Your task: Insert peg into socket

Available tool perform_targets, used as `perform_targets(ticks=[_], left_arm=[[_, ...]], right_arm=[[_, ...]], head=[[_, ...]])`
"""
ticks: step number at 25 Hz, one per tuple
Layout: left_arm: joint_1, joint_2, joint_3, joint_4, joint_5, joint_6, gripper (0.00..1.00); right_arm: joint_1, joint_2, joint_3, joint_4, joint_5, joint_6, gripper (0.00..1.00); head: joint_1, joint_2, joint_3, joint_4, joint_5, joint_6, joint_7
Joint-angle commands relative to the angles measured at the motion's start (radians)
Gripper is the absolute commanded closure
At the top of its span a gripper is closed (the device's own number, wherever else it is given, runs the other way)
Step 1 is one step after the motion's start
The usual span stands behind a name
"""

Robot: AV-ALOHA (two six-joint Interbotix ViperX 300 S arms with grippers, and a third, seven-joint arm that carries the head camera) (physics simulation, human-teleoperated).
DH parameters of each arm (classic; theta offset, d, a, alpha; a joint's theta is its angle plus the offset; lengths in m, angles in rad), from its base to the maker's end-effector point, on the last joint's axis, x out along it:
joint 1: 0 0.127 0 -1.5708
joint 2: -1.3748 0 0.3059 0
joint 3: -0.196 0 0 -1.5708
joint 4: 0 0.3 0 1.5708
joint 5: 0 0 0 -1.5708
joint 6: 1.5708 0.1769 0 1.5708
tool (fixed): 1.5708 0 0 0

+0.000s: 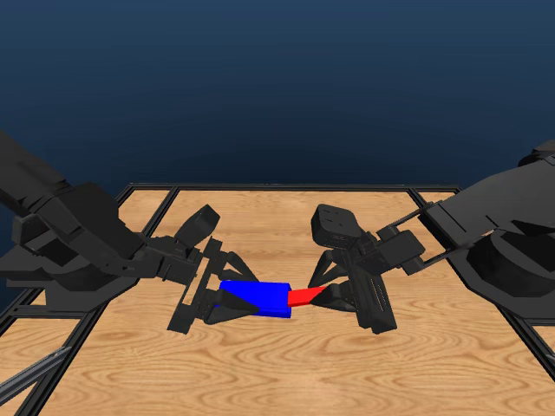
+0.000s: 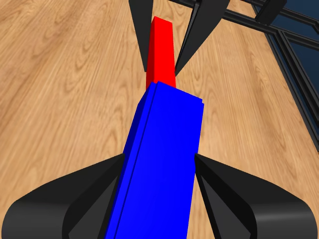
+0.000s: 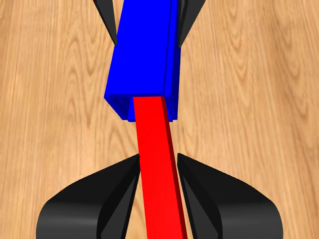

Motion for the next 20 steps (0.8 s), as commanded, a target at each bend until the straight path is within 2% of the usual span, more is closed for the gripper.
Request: perform_targets(ticks=[1,2,3,5,8,9,10,11,12,14,15,18,20], left_arm=[[-0.003,-0.009,-0.039,0.011,-0.036,0.017,1.0],[-0.014,0.002,-0.028,0.021,-0.027,0.026,1.0],[0.005,0.001,-0.029,0.041,-0.077,0.003,1.0],[0.004,0.009,-0.05,0.017,-0.033,0.021,1.0],[-0.006,0.017,-0.035,0.024,-0.02,0.005,1.0],[-0.003,0.007,-0.044,0.018,-0.032,-0.002,1.0],[-0.012,0.013,-0.03,0.022,-0.024,-0.002,1.0],[-0.015,0.012,-0.021,0.015,-0.022,-0.001,1.0],[-0.019,0.0,-0.032,0.008,-0.036,-0.001,1.0],[-0.016,-0.014,-0.037,0.004,-0.022,0.001,1.0],[-0.012,-0.016,-0.018,-0.007,-0.051,-0.024,1.0],[-0.025,-0.007,-0.01,0.002,-0.032,-0.007,1.0],[-0.013,-0.001,-0.008,-0.005,-0.048,-0.01,1.0]], right_arm=[[-0.016,0.025,-0.056,0.017,-0.088,-0.023,1.0],[-0.019,0.04,-0.069,0.028,-0.092,-0.039,1.0],[-0.02,0.056,-0.08,0.036,-0.112,-0.05,1.0],[-0.019,0.076,-0.108,0.053,-0.141,-0.07,1.0],[-0.022,0.119,-0.157,0.084,-0.18,-0.108,1.0],[-0.02,0.135,-0.177,0.094,-0.186,-0.121,1.0],[-0.019,0.142,-0.182,0.1,-0.176,-0.133,1.0],[-0.022,0.154,-0.192,0.114,-0.181,-0.145,0.62],[-0.02,0.155,-0.186,0.122,-0.163,-0.151,0.0],[-0.018,0.159,-0.192,0.131,-0.185,-0.139,0.0],[-0.014,0.142,-0.163,0.131,-0.162,-0.126,0.0],[-0.017,0.098,-0.107,0.14,-0.146,-0.119,0.0],[-0.008,0.063,-0.068,0.131,-0.116,-0.095,0.0]], head=[[0.001,0.0,-0.009,0.0,-0.01,-0.002,0.0],[0.001,0.0,-0.009,0.0,-0.01,-0.002,0.0],[0.001,0.0,-0.01,0.0,-0.012,-0.002,0.0],[0.001,-0.001,-0.01,0.0,-0.013,-0.001,0.0],[-0.002,-0.001,-0.011,0.0,-0.017,0.001,-0.001],[-0.003,-0.001,-0.011,0.0,-0.018,0.002,-0.002],[-0.003,-0.001,-0.011,-0.001,-0.019,0.003,-0.003],[-0.003,-0.001,-0.011,0.0,-0.02,0.003,-0.003],[-0.002,-0.001,-0.012,0.0,-0.021,0.004,-0.003],[0.0,-0.001,-0.012,0.001,-0.022,0.004,-0.003],[0.001,-0.001,-0.013,0.001,-0.024,0.004,-0.005],[0.002,-0.001,-0.014,0.001,-0.027,0.003,-0.008],[0.001,-0.002,-0.015,0.0,-0.031,0.001,-0.009]])
